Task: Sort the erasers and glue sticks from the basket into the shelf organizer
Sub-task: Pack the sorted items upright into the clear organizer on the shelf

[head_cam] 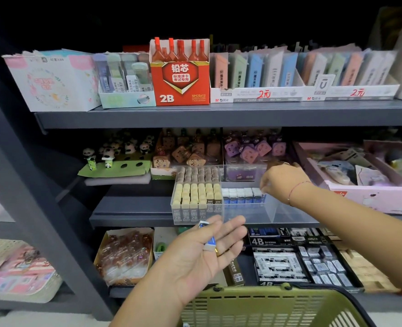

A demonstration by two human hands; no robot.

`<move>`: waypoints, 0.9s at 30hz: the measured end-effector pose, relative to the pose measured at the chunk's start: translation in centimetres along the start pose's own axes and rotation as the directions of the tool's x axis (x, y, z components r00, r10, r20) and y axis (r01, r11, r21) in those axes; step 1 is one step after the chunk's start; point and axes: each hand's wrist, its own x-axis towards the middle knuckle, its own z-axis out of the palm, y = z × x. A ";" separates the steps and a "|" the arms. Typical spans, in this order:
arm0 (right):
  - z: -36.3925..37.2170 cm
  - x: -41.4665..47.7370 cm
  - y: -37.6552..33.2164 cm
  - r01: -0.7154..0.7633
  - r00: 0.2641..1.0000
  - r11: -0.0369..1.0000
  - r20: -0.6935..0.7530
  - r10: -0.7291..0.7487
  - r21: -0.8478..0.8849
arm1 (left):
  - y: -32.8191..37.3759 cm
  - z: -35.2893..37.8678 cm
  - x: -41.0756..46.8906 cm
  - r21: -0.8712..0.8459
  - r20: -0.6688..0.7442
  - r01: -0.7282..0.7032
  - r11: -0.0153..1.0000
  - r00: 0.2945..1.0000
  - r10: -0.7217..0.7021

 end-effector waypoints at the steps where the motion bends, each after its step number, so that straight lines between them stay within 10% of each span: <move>1: -0.2 -0.1 0.2 -0.004 1.000 0.999 0.016 0.004 0.035 | -0.1 -0.1 0.1 0.016 -0.021 0.004 1.000 1.000 -0.003; 6: -1.8 -2.2 0.2 0.060 0.998 0.971 -0.033 -0.054 0.232 | 0.0 0.2 0.3 0.045 -0.075 0.013 0.999 0.997 -0.010; 10: -4.5 -6.4 -2.7 0.288 0.953 0.615 -0.153 -0.263 0.734 | -0.2 0.3 0.5 0.088 -0.088 0.003 0.996 0.996 0.005; 21: -4.5 -9.2 -6.2 0.250 0.919 0.388 -0.091 -0.385 0.887 | -0.7 0.6 0.5 0.314 -0.064 -0.098 0.944 0.990 0.124; 24: -4.9 -7.1 -4.4 0.239 0.957 0.364 -0.155 -0.244 0.900 | -0.6 0.1 0.7 0.884 -0.068 -0.200 0.423 0.839 0.539; 27: -4.4 -3.8 -2.1 0.180 0.983 0.524 -0.172 -0.064 0.832 | 0.0 -1.0 1.0 0.990 0.108 -0.139 -0.014 0.693 0.713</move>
